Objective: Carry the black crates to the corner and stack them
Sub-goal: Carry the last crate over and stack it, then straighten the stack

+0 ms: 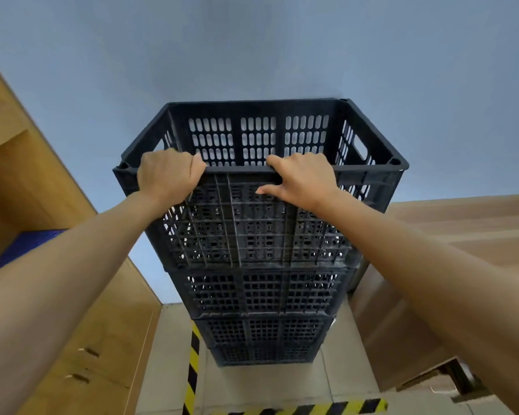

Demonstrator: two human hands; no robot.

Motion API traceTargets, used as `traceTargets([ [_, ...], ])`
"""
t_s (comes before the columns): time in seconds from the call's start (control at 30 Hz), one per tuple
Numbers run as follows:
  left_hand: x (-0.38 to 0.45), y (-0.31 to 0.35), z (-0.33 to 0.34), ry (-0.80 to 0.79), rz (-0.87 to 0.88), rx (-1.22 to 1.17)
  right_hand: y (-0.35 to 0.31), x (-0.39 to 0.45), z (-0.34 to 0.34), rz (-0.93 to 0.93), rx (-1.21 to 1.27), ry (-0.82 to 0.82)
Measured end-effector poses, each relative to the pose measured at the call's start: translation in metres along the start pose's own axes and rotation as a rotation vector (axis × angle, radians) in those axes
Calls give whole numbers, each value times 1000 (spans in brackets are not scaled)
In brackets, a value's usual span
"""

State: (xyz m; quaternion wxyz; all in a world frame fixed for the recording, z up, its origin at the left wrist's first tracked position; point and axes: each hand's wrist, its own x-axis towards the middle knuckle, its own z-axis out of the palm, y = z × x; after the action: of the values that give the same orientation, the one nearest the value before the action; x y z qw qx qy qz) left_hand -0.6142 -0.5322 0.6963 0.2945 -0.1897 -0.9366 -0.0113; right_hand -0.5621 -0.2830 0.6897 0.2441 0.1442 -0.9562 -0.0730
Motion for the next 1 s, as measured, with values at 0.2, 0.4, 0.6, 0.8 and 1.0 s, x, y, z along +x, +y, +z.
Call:
traceTargets([
  [0.2, 0, 5, 0, -15, -33, -16, 8, 3, 0, -93, -5, 42],
  [0.4, 6, 21, 1, -32, 0, 16, 30, 12, -1, -139, -57, 15],
  [0.6, 1, 26, -4, -147, 111, 261, 35, 10, -1, -148, -52, 4],
  [0.8, -14, 35, -13, -226, 106, 333, 30, -1, -4, -122, 3, -52],
  [1.0, -28, 48, -32, -332, 55, 340, 19, -17, -16, -59, 52, -103],
])
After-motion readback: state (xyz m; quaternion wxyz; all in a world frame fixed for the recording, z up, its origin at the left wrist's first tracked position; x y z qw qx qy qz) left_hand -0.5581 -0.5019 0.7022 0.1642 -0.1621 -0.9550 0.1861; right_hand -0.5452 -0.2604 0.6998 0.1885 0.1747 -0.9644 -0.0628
